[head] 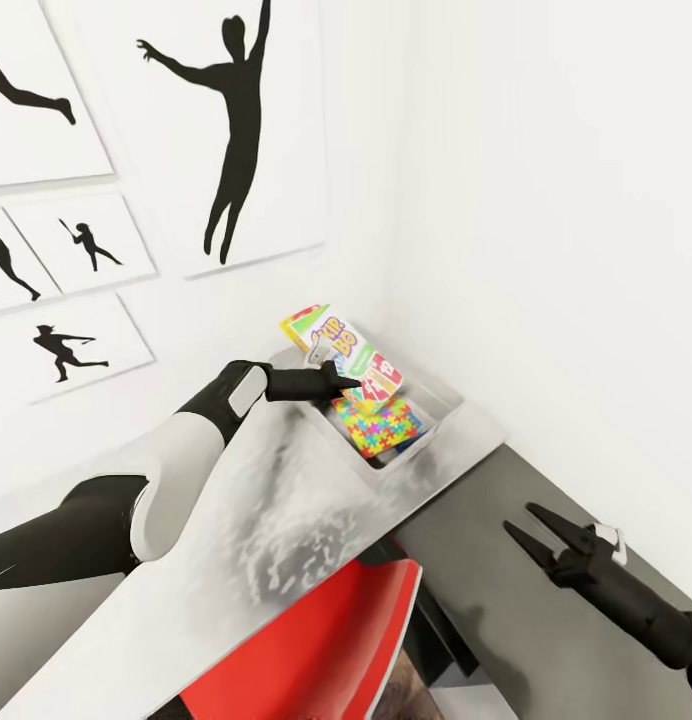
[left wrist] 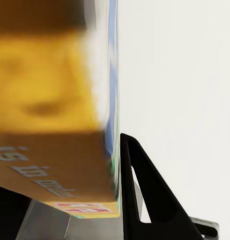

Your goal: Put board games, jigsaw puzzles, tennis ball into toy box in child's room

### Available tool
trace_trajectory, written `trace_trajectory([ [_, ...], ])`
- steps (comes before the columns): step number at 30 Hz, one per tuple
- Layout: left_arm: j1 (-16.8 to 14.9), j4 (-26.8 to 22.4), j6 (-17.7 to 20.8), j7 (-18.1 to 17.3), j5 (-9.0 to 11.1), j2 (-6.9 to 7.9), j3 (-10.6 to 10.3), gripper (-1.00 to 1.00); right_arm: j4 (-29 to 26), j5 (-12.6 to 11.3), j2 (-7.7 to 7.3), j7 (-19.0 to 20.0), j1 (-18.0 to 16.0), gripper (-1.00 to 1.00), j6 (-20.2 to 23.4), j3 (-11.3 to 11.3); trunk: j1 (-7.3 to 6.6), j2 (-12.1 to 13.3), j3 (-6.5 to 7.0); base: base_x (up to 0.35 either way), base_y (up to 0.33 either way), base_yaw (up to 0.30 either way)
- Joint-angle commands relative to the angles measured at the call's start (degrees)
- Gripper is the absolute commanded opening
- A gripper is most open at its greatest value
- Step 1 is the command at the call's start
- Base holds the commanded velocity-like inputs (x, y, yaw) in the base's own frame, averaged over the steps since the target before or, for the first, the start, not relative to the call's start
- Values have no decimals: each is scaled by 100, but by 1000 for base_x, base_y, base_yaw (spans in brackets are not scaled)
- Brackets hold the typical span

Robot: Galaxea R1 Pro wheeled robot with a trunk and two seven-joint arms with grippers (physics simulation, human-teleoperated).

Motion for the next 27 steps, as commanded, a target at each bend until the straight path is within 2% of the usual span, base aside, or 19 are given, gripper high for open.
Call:
trace_trajectory([
  [1, -6, 2, 29, -15, -23, -8, 47, -100, 0, 29, -1, 44, -5, 100, 24, -17, 3, -11, -19, 0, 0, 103],
  [10, -7, 2, 29, -5, -27, -37, 58, -100, 1, 55, 0, 58, -6, 100, 24, -33, 3, -11, -104, 0, 0, 104],
  [17, -6, -6, 36, -5, -26, -207, 59, -100, -1, 63, 8, 49, -6, 100, 24, -44, 3, -11, -169, 0, 0, 105],
  [24, -7, -7, 38, -5, -31, -208, 56, -100, 0, 64, 13, 43, -6, 100, 24, -51, 3, -11, -194, 0, 0, 35],
  [27, -6, -7, 38, -5, -29, -211, 56, -100, -1, 65, 17, 47, -6, 100, 24, -50, 3, -11, -195, 0, 0, -141],
])
